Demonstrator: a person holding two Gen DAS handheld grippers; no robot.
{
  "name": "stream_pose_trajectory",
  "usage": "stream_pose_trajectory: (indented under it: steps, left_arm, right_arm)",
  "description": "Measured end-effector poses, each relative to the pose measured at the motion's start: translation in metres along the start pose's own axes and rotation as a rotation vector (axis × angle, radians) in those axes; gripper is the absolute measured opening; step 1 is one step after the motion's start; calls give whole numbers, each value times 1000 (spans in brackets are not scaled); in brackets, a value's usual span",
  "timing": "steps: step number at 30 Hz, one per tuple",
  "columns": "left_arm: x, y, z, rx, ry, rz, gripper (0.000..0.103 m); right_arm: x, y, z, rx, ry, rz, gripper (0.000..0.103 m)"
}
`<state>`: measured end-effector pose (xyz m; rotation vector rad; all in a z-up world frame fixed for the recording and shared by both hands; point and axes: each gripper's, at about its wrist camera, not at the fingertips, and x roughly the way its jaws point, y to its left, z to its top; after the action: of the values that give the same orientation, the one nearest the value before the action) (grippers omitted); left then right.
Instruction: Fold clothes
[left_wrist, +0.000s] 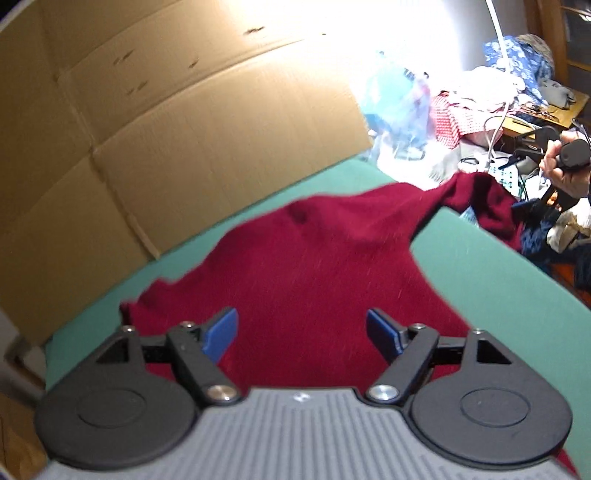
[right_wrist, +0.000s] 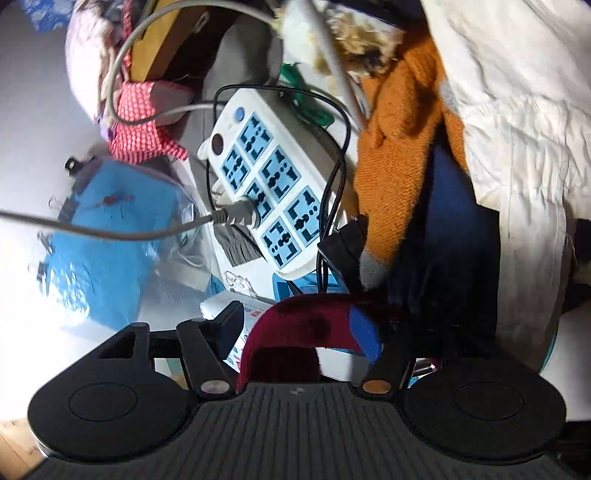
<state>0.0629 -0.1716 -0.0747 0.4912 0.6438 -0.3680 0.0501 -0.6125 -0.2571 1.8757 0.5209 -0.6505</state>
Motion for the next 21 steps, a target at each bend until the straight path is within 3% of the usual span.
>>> stream_pose_trajectory:
  steps: [4, 9, 11, 12, 13, 15, 20, 21]
  left_arm:
    - [9, -21, 11, 2, 1, -38, 85]
    - [10, -39, 15, -19, 19, -84, 87]
    - [9, -42, 16, -33, 24, -91, 88]
    - [7, -42, 16, -39, 25, -93, 88]
    - [6, -42, 16, -45, 26, -95, 89]
    - [3, -41, 16, -51, 27, -94, 89]
    - [-4, -32, 11, -72, 27, -73, 92]
    - [-4, -30, 10, -79, 30, -67, 92]
  right_arm:
    - [4, 0, 4, 60, 25, 1, 68]
    - [2, -20, 10, 281, 19, 53, 66]
    - [5, -22, 8, 276, 28, 67, 40]
    - [8, -23, 7, 262, 44, 70, 7]
    - [10, -26, 5, 265, 56, 71, 1]
    - [11, -35, 2, 277, 52, 85, 1]
    - [0, -30, -2, 118, 53, 102, 1]
    - [-3, -28, -2, 100, 49, 114, 7]
